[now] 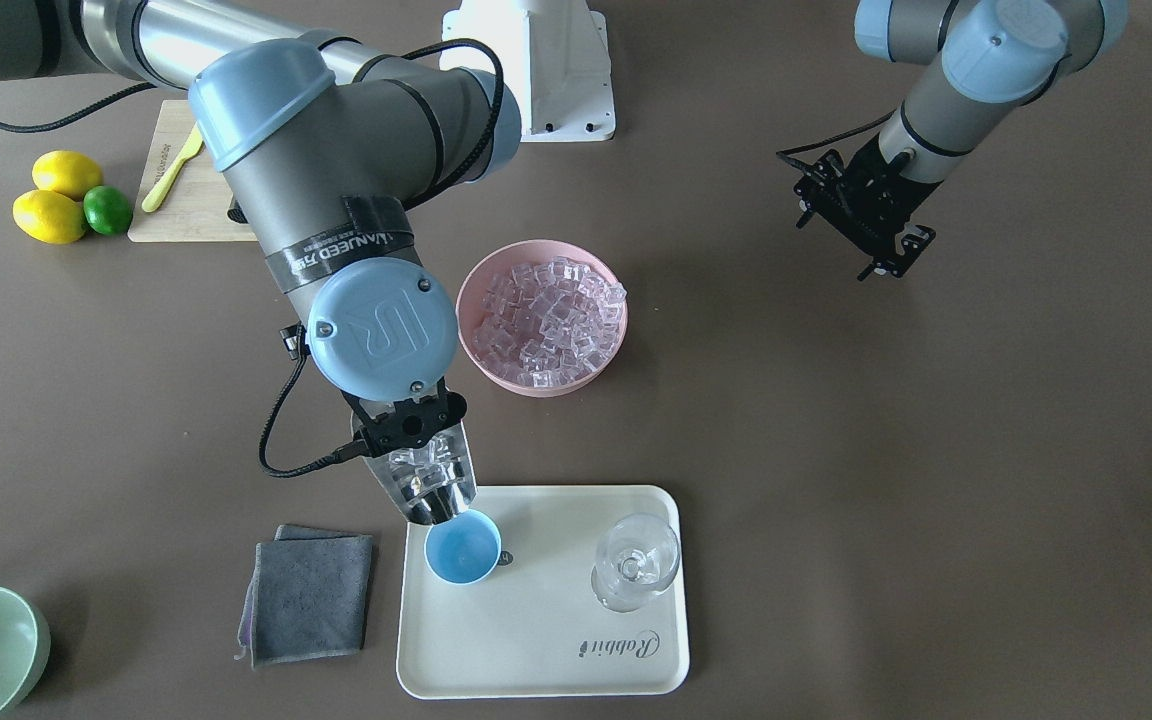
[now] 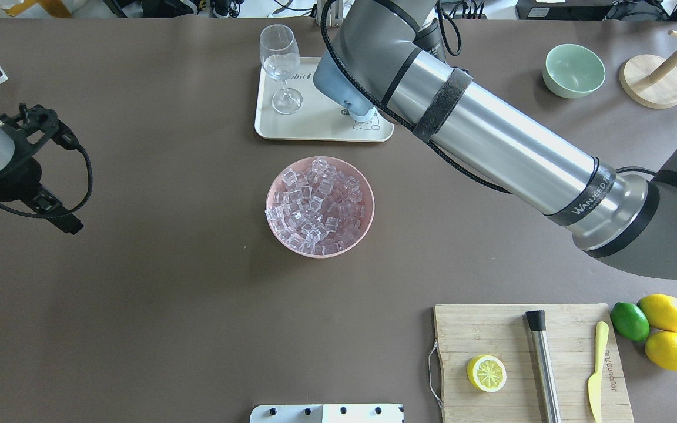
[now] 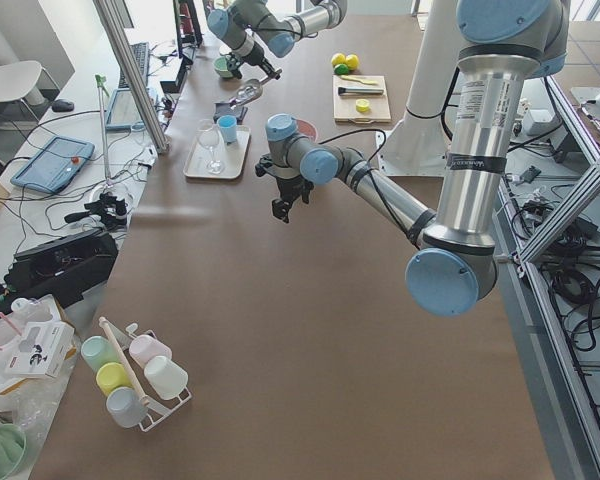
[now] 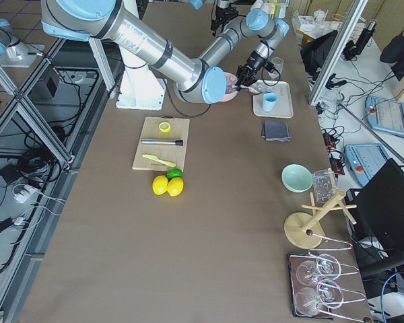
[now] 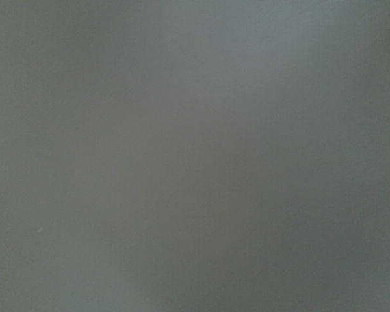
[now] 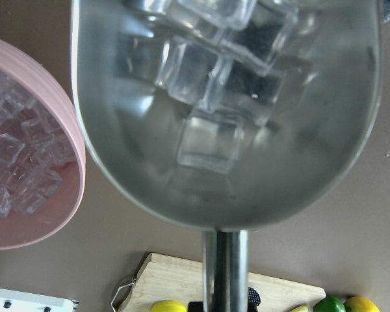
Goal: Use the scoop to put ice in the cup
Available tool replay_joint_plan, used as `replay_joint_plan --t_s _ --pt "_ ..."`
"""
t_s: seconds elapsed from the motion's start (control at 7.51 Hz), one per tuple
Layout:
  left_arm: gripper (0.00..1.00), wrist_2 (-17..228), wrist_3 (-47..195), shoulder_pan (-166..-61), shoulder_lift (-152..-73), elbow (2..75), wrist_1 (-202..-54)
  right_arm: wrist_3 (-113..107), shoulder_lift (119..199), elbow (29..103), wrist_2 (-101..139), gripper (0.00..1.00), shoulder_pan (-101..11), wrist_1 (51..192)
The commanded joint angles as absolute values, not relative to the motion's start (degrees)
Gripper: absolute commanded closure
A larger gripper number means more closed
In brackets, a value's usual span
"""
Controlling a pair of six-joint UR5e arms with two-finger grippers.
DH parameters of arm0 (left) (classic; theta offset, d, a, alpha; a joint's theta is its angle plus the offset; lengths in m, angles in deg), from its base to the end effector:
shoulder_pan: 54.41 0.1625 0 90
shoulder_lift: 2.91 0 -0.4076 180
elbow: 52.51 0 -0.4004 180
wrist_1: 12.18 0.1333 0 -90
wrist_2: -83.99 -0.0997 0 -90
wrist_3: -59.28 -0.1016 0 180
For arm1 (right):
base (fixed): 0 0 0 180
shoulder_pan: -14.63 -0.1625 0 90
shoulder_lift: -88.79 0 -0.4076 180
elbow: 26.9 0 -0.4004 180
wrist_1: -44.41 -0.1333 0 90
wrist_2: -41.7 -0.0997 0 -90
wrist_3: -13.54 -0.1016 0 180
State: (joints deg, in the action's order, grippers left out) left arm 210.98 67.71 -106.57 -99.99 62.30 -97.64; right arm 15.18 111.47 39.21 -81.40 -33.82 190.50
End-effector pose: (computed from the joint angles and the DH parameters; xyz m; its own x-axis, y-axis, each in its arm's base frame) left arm 0.2596 -0.4518 0.3817 0.5361 0.5978 -0.5960 -0.4714 0.7977 0.3761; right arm -0.4362 -0.6095 0.1493 0.6875 -0.4868 0.5389 0.6671 0.7165 -0.2038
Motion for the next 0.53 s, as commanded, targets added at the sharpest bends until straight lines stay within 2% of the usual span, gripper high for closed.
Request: replay_joint_plan --t_s 0.0,0.4 --pt "0.02 213.52 67.72 -116.51 -91.36 62.10 -94.80 21.61 109.11 37.10 -75.47 1.00 -33.79 192.77" --pt "0.02 213.54 67.72 -124.52 -84.48 61.14 -93.49 23.64 109.10 36.12 -74.40 1.00 -33.79 192.77"
